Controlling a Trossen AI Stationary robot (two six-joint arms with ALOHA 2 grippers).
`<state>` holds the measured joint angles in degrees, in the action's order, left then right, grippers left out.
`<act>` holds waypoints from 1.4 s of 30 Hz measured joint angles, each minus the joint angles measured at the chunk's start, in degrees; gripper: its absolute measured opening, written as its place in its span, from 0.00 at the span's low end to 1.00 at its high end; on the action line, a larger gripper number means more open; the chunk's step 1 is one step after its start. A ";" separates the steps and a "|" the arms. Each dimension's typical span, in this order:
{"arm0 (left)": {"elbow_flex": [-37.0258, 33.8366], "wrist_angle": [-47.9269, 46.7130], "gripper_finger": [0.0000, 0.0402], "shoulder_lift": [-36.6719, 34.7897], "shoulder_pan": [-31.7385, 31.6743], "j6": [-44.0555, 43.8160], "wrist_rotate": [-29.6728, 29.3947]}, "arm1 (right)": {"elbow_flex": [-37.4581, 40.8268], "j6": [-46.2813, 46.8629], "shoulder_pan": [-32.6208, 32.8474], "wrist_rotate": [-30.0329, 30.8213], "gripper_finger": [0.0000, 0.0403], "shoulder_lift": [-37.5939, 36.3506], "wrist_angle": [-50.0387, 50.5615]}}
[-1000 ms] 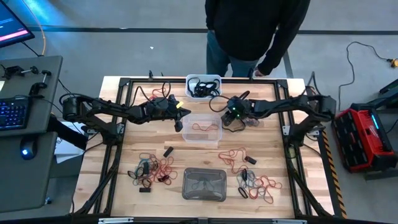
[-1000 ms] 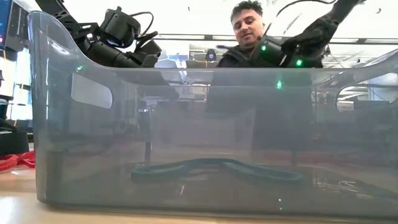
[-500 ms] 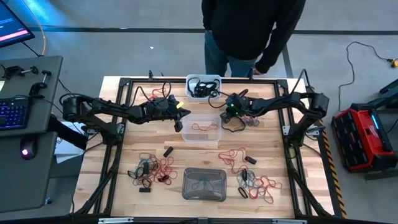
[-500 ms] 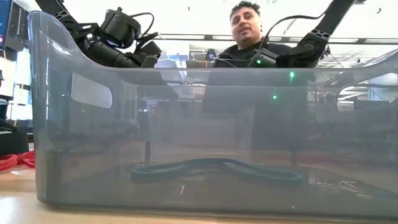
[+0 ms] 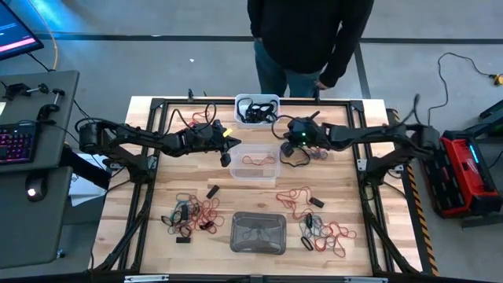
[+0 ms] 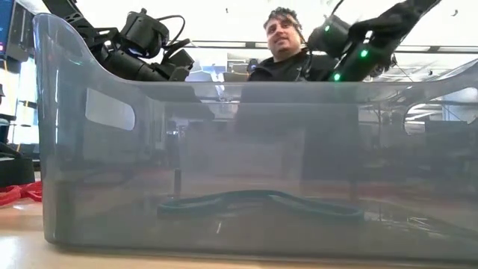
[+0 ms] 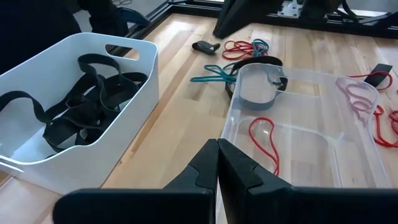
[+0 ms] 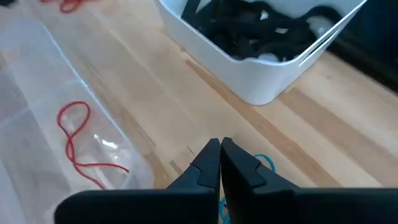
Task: Sort rubber bands into baskets
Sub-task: Put the black rubber band into the white bin
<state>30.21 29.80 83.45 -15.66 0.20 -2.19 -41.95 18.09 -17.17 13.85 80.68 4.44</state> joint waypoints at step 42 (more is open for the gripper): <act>0.01 -0.04 0.00 -0.01 0.02 0.00 0.02 | -0.04 10.16 -7.61 -2.44 0.30 15.66 -0.49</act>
<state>30.22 29.76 83.44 -15.64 0.21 -2.17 -42.00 28.24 -24.77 11.41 96.33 3.95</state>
